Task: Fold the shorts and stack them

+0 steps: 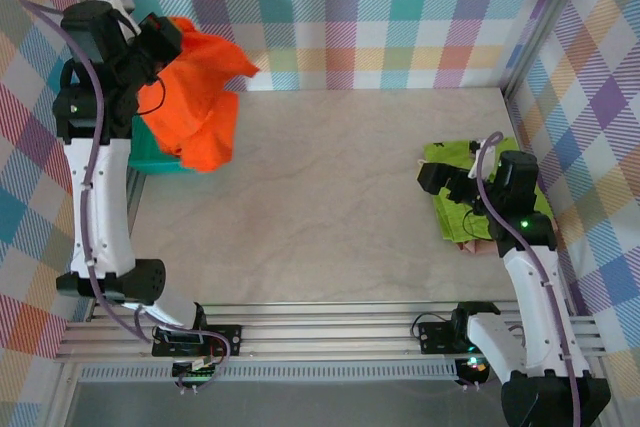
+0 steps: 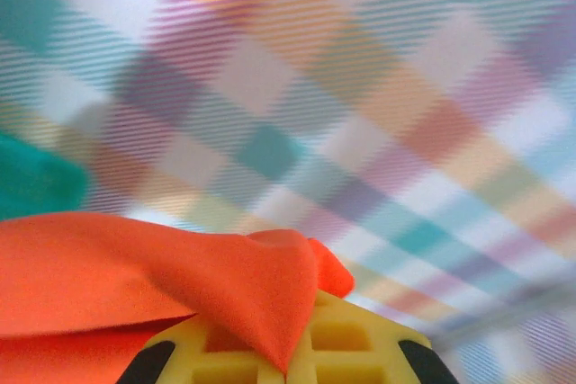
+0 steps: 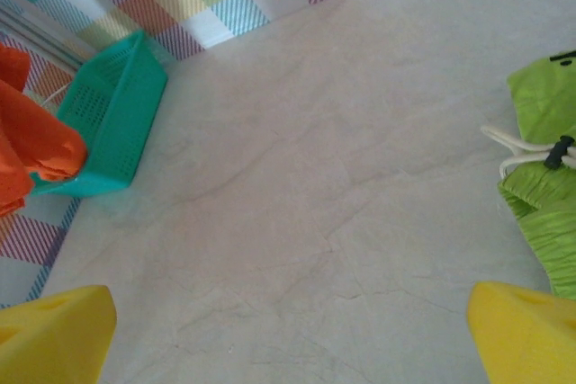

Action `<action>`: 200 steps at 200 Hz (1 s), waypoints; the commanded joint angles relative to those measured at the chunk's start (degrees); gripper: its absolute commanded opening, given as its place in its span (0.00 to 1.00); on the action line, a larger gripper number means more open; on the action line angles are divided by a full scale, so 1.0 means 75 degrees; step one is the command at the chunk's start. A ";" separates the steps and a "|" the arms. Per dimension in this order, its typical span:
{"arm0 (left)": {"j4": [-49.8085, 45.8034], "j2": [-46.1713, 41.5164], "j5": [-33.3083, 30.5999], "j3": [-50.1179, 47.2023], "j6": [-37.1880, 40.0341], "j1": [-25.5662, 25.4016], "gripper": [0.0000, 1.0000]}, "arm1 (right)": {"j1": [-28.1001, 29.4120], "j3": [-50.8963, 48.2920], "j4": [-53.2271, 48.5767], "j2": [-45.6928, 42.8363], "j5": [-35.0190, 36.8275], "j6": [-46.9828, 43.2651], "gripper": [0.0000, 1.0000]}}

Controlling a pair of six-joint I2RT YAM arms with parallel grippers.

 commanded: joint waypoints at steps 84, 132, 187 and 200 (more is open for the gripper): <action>0.0414 0.1307 0.2148 0.0819 -0.0301 -0.2275 0.00 | 0.0004 -0.0065 0.0428 -0.0515 0.0158 0.0280 1.00; -0.0068 0.0891 0.0920 -0.1210 0.1169 -0.1881 0.22 | 0.0002 -0.0077 0.0227 -0.0583 0.0146 0.0115 0.99; 0.1131 -0.0064 0.1797 -0.4076 0.1590 -0.1334 0.95 | 0.0015 -0.0131 -0.0029 -0.0033 -0.0189 0.0019 0.99; 0.1186 -0.0243 0.1470 -0.4322 0.1791 -0.1846 1.00 | 0.0013 -0.0186 -0.0030 0.0154 -0.0164 0.0018 1.00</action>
